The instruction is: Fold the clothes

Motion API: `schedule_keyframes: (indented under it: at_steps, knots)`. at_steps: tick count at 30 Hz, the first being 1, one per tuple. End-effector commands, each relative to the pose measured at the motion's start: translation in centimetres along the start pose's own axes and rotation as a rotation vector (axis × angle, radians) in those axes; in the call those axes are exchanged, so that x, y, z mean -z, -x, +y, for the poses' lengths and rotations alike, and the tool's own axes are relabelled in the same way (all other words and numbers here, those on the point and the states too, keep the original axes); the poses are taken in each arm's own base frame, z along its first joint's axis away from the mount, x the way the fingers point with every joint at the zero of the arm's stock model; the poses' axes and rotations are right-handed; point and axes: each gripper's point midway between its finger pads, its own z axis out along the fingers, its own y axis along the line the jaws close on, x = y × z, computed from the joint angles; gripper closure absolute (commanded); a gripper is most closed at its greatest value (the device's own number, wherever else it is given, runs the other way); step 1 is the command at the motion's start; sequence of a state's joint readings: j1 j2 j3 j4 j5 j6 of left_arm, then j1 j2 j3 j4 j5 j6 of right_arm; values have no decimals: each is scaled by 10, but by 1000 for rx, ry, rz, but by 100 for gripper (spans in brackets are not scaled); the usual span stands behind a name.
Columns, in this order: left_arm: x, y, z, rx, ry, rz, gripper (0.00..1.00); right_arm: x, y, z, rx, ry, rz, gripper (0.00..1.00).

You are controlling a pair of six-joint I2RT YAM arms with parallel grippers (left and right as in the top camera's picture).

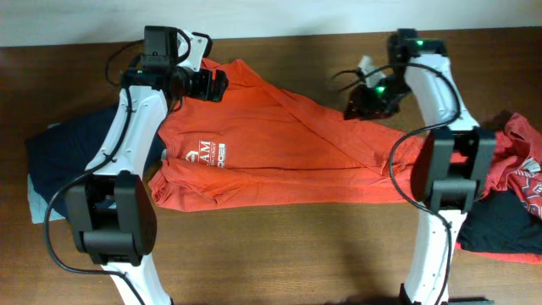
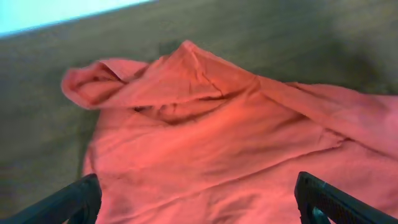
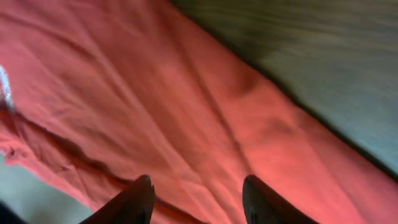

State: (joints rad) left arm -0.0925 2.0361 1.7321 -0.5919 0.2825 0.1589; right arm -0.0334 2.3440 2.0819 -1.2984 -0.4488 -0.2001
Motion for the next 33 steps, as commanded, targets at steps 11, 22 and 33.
schedule_keyframes:
  at_steps: [11,22,33]
  knots:
    - [1,12,50,-73,183,-31,1,134,21,116,295,102,-339,44]
    - [27,-68,40,75,170,352,1,209,-8,152,374,49,-487,43]
    - [109,-30,23,19,289,299,1,203,-21,151,342,57,-432,43]
